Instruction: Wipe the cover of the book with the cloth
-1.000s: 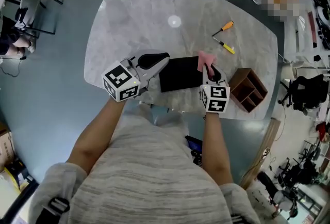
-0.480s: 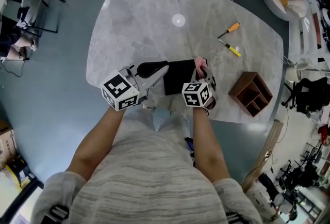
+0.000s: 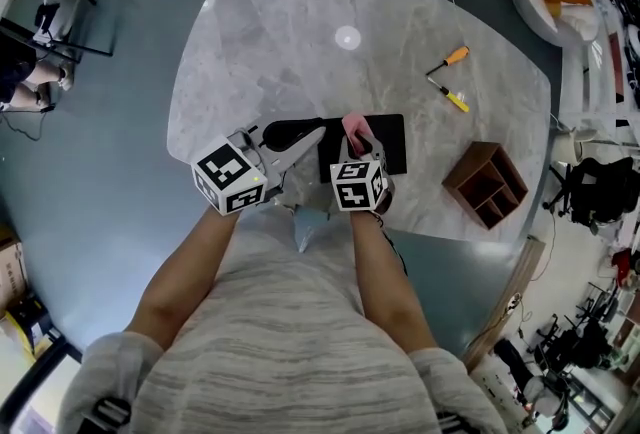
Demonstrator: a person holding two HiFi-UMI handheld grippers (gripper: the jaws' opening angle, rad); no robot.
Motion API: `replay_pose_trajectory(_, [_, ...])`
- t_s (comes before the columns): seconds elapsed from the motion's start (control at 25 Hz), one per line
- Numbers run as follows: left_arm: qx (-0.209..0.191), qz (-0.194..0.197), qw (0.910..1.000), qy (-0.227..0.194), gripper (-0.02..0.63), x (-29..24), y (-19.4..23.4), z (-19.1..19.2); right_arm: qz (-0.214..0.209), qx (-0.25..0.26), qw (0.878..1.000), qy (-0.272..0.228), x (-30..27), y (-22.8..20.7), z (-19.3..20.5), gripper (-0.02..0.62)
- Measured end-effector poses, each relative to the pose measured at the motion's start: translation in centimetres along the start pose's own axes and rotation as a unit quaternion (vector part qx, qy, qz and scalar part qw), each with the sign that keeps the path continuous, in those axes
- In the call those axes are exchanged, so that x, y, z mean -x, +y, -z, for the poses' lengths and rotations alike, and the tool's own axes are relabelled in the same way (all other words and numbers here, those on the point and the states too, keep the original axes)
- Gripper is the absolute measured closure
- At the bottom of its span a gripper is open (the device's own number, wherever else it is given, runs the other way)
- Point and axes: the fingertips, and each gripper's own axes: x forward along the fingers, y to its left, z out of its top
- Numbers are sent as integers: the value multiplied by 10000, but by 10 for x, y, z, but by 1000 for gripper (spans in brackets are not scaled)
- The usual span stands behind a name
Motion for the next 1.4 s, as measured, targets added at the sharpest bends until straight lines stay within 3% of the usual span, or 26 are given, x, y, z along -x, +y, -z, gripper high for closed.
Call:
replay_pose_trajectory(0.36, [-46, 32, 10000, 29, 580, -2, -8, 0, -860, -327, 9954, -247, 1, 58, -20, 546])
replay_pose_trajectory(0.64, [-53, 43, 10000, 15, 580, -3, -12, 0, -1091, -322, 9930, -334, 3, 67, -20, 546])
replay_pose_trajectory(0.88, [-17, 45, 10000, -31, 580, -4, -13, -2, -804, -299, 9959, -294, 5, 33, -8, 546])
replay_pose_trajectory(1.4, [-40, 120, 9999, -30, 580, -10, -20, -3, 294, -1016, 9944, 11, 18, -86, 45, 545])
